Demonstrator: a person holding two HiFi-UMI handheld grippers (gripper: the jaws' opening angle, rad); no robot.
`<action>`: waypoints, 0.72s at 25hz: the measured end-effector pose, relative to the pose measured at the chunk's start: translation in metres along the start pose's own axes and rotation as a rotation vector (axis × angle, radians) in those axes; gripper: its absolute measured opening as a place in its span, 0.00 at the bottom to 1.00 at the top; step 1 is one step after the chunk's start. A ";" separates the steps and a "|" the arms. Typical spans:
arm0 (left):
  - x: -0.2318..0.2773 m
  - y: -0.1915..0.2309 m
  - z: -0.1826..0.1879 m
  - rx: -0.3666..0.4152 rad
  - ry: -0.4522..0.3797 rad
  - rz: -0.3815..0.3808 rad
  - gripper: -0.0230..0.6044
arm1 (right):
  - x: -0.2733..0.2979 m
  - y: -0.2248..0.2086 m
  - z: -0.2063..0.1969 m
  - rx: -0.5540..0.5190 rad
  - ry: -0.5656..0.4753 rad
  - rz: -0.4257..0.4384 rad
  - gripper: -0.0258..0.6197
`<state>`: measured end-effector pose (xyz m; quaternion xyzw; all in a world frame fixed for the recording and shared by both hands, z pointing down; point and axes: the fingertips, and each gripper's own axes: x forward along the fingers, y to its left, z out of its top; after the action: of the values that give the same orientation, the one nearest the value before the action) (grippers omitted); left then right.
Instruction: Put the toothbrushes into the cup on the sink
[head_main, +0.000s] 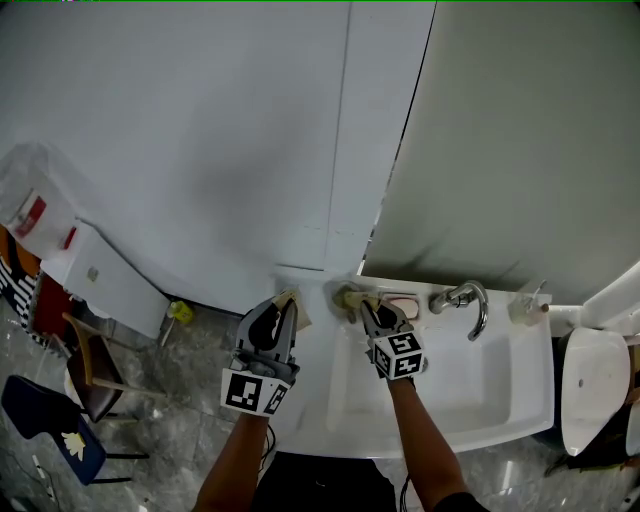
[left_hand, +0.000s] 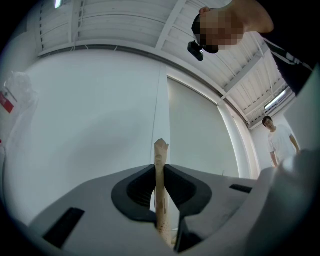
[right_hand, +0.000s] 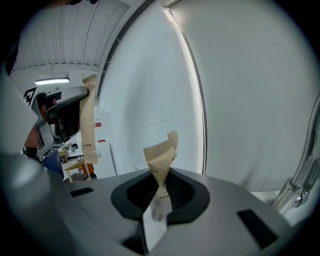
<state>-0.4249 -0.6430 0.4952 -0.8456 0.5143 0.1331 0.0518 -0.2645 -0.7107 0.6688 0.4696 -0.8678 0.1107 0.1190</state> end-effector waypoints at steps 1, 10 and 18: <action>0.001 0.000 -0.001 -0.002 0.002 -0.001 0.15 | 0.000 0.000 0.001 0.000 -0.010 -0.001 0.12; 0.008 -0.001 -0.006 -0.013 0.003 0.001 0.15 | -0.010 -0.004 0.017 0.010 -0.103 -0.012 0.35; 0.040 -0.008 -0.004 -0.025 -0.033 -0.032 0.15 | -0.037 -0.014 0.046 -0.007 -0.218 -0.054 0.39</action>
<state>-0.3993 -0.6745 0.4879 -0.8519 0.4982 0.1528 0.0518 -0.2377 -0.7027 0.6143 0.5016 -0.8630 0.0526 0.0282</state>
